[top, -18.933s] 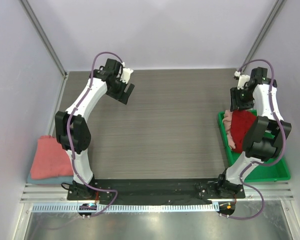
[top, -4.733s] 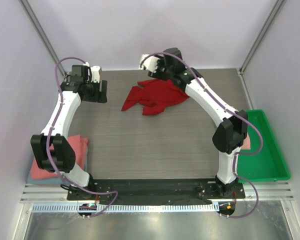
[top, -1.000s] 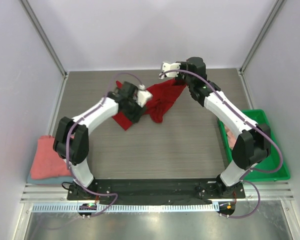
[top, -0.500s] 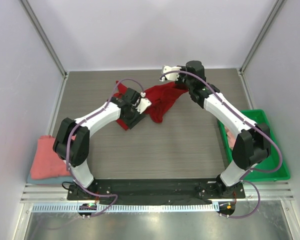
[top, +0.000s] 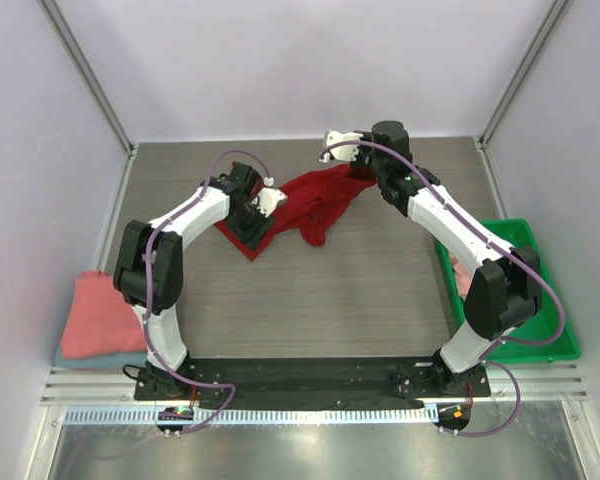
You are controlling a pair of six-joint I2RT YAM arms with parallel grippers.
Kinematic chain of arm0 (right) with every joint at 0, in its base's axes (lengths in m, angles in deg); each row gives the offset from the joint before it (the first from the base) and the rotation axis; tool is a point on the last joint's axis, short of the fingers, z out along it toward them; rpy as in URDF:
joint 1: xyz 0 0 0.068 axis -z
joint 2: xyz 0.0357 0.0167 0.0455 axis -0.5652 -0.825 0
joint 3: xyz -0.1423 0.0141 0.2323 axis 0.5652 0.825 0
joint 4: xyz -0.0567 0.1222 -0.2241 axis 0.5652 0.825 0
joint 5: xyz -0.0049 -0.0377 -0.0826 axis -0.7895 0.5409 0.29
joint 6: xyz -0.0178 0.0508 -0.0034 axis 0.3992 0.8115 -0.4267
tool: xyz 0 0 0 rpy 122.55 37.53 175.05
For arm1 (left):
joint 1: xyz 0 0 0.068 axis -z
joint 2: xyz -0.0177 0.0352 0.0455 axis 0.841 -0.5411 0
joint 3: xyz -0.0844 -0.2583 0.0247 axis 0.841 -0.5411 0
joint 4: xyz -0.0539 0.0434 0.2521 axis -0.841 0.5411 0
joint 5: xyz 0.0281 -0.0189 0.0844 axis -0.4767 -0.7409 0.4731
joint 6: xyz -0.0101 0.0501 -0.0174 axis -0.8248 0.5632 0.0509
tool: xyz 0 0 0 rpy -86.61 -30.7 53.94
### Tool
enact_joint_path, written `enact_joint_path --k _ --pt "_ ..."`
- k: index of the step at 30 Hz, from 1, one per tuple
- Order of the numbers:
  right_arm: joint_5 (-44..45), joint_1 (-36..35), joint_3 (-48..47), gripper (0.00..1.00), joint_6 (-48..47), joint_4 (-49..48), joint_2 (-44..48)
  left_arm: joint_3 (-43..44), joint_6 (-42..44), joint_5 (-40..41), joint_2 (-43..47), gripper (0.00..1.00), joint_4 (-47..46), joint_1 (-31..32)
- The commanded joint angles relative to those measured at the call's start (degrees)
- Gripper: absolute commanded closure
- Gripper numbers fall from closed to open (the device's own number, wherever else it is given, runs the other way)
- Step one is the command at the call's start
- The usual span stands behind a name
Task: Fold and stack the t-shirts
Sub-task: Flatten the tshirt out
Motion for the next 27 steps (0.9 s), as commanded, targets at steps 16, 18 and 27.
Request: enact_joint_path --k 16,18,27 --pt "0.94 -0.45 -2.49 0.99 1.04 -0.97 -0.68 3.03 1.81 -5.35 -6.64 0.6 2.77 -1.41" --pt "0.85 -0.45 -2.49 0.99 1.13 -1.06 -0.68 3.73 1.81 -5.97 -7.08 0.64 3.22 -1.5" --pt "0.94 -0.45 -2.58 0.99 1.13 -1.23 -1.12 3.82 1.99 -7.03 -4.45 0.63 4.8 -1.5"
